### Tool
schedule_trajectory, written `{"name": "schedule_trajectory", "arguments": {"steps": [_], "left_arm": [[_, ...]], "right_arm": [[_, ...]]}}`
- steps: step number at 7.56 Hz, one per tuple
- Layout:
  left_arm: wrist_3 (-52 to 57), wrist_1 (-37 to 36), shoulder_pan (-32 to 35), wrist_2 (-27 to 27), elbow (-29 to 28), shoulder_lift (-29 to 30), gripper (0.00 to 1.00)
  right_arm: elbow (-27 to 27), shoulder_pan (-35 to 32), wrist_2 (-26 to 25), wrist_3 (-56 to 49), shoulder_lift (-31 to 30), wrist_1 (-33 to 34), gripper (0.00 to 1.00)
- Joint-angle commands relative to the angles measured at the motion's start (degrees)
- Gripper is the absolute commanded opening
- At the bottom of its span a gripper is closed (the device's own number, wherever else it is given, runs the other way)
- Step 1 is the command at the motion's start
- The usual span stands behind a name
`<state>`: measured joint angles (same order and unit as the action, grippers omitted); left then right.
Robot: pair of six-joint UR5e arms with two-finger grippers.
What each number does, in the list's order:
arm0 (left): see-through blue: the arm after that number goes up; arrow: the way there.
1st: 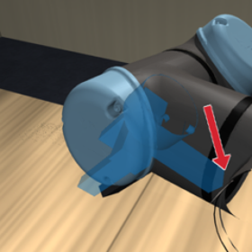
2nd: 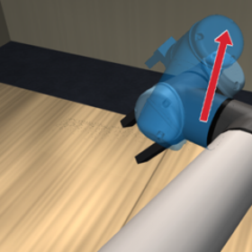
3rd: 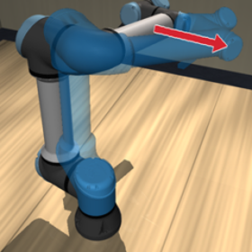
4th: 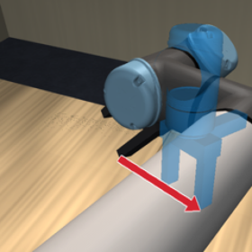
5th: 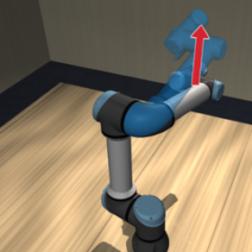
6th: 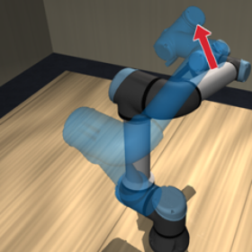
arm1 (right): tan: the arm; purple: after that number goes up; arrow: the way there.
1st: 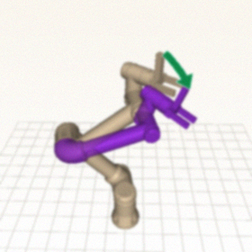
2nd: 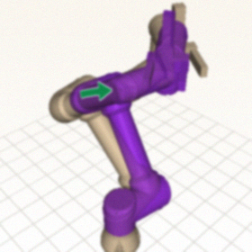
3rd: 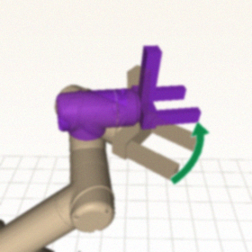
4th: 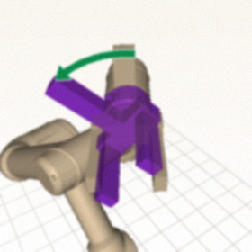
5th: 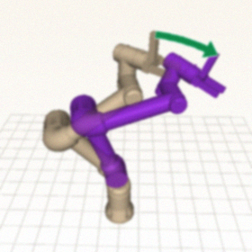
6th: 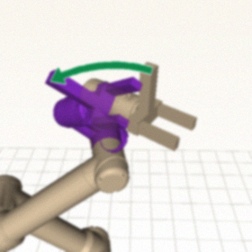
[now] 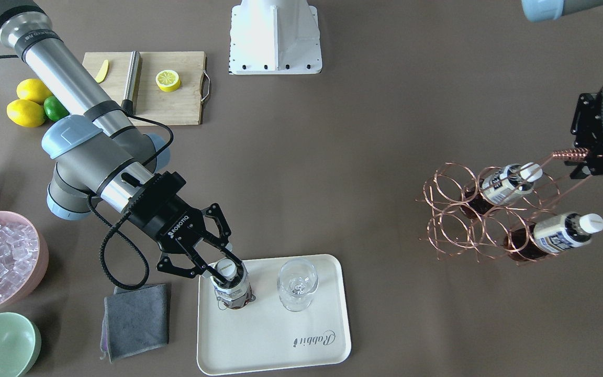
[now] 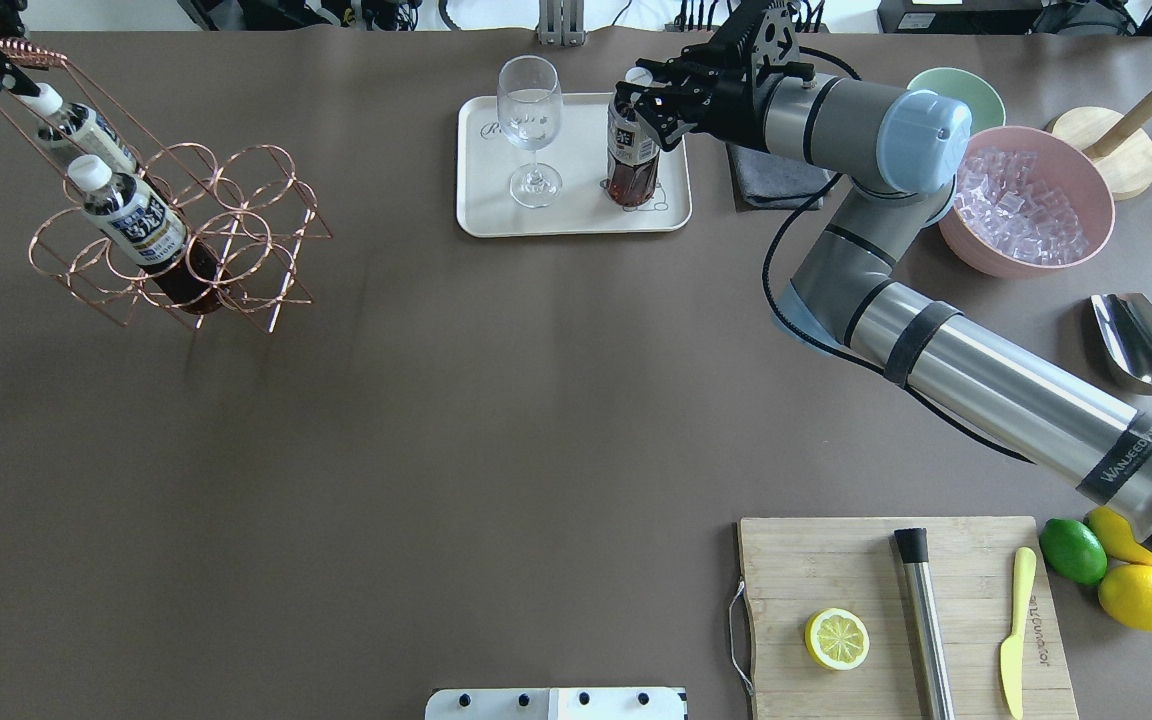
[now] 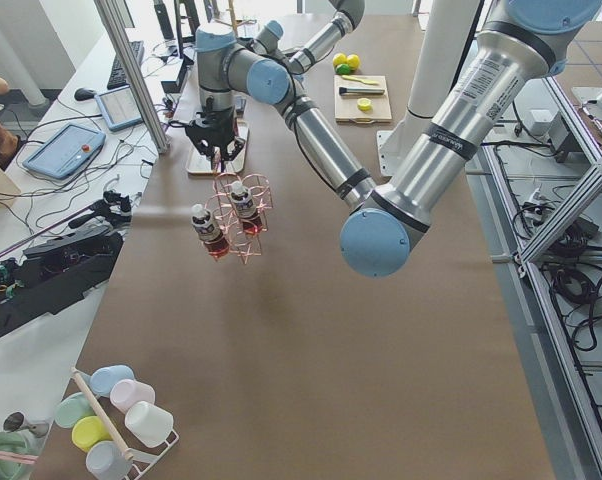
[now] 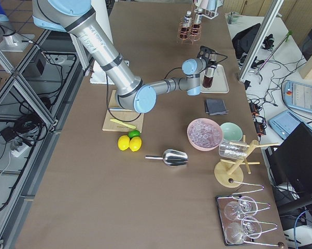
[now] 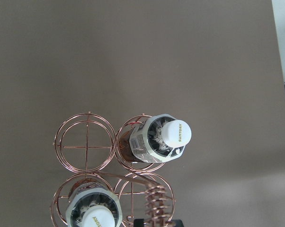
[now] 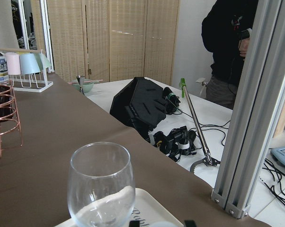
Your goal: Take tea from basket to plate
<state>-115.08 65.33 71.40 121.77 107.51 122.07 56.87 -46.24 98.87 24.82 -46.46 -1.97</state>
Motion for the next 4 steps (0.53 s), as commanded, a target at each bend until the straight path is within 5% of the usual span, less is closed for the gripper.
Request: {"name": "schedule_trajectory", "arguments": {"steps": [1, 2, 4], "left_arm": [[3.11, 9.26, 6.97, 0.66, -11.93, 0.01, 0.0], [3.37, 12.86, 10.48, 0.66, -16.06, 0.1, 0.0], [5.21, 20.33, 13.58, 0.67, -25.47, 1.59, 0.0]], "right_arm": [[-0.09, 0.1, -0.25, -0.13, -0.12, -0.84, 0.0], [0.26, 0.02, -0.25, 0.05, -0.21, -0.84, 0.99], [0.52, -0.25, -0.25, 0.14, -0.3, -0.84, 1.0]]}}
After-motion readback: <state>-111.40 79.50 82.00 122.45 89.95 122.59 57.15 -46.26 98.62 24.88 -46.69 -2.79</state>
